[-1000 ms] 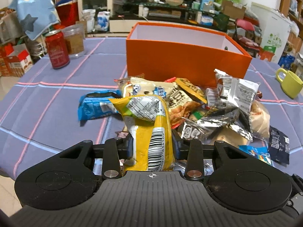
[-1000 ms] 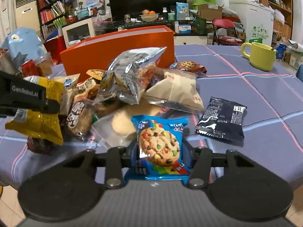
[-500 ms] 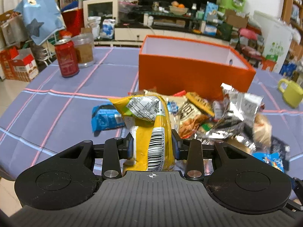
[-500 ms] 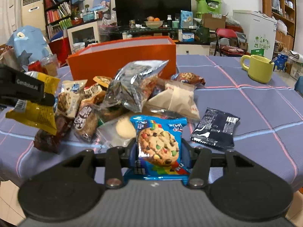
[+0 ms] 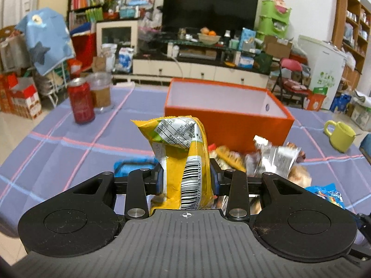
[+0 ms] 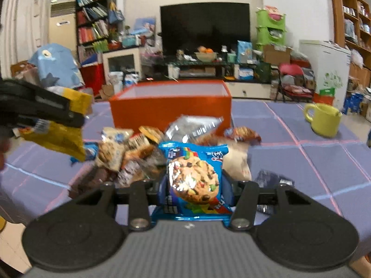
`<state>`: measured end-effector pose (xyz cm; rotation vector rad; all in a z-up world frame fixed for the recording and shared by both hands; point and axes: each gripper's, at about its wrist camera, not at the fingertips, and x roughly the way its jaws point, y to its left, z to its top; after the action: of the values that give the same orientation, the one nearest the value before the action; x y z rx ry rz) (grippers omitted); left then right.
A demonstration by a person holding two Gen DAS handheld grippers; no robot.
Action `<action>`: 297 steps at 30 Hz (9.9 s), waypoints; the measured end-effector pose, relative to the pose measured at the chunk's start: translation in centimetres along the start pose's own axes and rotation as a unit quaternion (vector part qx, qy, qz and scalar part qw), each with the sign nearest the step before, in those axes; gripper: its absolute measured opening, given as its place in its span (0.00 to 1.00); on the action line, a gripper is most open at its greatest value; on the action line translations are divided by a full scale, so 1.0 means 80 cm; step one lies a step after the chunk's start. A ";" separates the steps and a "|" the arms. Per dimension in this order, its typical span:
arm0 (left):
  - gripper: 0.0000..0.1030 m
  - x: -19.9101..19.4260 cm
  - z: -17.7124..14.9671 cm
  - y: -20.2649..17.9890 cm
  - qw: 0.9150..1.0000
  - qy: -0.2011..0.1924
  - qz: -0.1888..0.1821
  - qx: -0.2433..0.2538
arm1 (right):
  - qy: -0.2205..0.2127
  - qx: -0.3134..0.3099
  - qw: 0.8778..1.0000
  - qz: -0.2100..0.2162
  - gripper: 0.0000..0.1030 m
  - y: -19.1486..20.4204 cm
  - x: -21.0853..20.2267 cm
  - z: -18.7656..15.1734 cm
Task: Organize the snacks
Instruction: 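Lift both packets over the orange box and open both grippers to drop them, then grasp the beige chocolate-chip cookie bag with the left gripper while the right grasps the silver foil bag, then carry both bags over the orange box and open both grippers to release them, then grasp the brown wrapped snack with the left gripper while the right grasps the clear pastry bag, then lift both held snacks and carry them over the orange box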
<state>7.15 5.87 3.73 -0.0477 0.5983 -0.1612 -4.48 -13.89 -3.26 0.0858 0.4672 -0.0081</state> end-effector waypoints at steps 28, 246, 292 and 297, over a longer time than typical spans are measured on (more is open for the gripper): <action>0.49 0.250 0.154 0.013 0.998 0.059 -0.004 -0.025 | 0.053 0.087 0.994 0.045 0.75 -0.077 0.283 0.244; 0.67 0.107 -0.086 0.011 0.984 0.171 0.038 -0.019 | 0.162 0.102 0.981 -0.044 0.81 -0.123 0.208 0.034; 0.34 0.085 -0.028 -0.004 0.993 0.081 0.085 0.005 | 0.106 0.030 0.994 0.019 0.51 -0.077 0.149 0.075; 0.34 0.082 -0.028 -0.002 0.994 0.076 0.082 0.005 | 0.034 -0.024 0.999 0.023 0.52 -0.051 0.111 0.082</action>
<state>11.21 4.60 -1.71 0.0229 0.7509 -0.0079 6.28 -18.43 -1.72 0.0496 0.5333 0.0508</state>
